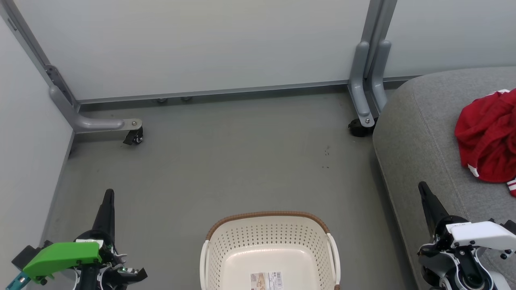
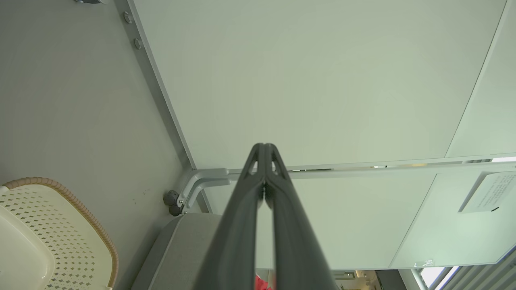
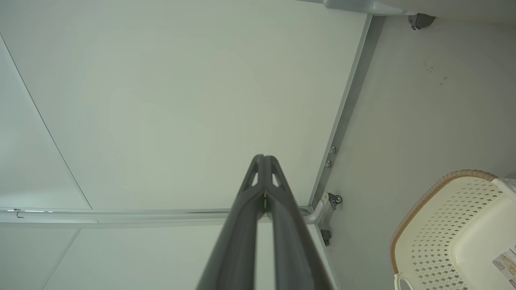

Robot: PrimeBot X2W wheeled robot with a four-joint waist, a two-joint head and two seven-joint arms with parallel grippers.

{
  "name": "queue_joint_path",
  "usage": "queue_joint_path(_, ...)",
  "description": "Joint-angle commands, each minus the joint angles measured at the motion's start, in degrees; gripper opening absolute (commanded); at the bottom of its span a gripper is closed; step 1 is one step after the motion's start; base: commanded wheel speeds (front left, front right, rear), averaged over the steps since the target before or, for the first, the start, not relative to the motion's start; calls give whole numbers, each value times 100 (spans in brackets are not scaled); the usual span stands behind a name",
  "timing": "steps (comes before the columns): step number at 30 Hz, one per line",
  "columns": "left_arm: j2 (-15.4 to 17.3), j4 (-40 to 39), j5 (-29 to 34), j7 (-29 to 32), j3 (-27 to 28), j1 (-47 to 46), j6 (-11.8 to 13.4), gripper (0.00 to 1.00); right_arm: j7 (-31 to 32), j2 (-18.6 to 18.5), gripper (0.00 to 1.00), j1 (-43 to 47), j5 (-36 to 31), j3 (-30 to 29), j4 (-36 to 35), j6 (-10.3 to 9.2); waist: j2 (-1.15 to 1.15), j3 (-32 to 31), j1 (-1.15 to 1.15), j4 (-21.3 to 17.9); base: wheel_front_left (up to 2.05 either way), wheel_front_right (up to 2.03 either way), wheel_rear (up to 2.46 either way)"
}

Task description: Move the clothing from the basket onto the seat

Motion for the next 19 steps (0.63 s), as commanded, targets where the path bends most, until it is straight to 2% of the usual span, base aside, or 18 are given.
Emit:
queue_joint_path(1,3,9,-125,32,37,-134,-50,0,34,-25,0,-77,116,-29,16,-5,0,10,0,-2,0,0,0)
queue_joint_path(6,-2,26,-297,84,79,-177,-52,0,90,-22,0,-112,306,-56,30,-6,0,45,0,-9,0,0,0)
queue_joint_path(19,-17,23,-250,108,99,-161,-48,0,96,-7,0,-109,267,-70,30,-6,0,47,0,-10,0,0,0)
